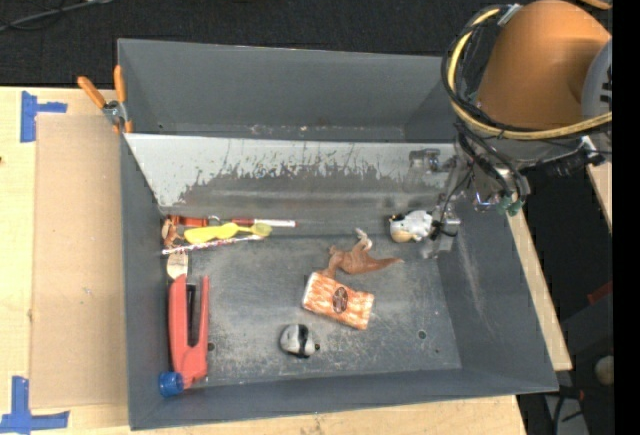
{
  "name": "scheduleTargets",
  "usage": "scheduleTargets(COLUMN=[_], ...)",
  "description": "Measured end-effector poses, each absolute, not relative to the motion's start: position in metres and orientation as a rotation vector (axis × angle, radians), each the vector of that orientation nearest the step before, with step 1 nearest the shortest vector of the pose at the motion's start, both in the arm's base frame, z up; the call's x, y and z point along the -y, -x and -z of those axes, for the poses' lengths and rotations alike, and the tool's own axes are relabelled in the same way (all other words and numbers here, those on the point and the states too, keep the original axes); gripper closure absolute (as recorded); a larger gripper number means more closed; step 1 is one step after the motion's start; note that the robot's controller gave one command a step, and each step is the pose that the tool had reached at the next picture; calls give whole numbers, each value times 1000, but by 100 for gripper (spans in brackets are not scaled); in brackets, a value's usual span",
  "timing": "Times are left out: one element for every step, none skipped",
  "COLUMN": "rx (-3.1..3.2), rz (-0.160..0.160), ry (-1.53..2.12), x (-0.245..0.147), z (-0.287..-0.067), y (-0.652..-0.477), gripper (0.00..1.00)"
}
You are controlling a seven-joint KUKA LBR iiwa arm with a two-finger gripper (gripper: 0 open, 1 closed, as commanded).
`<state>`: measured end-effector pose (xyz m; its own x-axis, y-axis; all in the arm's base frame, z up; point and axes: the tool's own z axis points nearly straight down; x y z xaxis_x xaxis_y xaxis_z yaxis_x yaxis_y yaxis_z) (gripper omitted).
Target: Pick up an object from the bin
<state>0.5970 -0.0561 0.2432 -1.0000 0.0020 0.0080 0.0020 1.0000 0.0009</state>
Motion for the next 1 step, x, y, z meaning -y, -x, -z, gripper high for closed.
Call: scheduleTargets(rx=[3142], rz=[0], ry=[1], x=[56], z=[-248], y=[-598], gripper=[0])
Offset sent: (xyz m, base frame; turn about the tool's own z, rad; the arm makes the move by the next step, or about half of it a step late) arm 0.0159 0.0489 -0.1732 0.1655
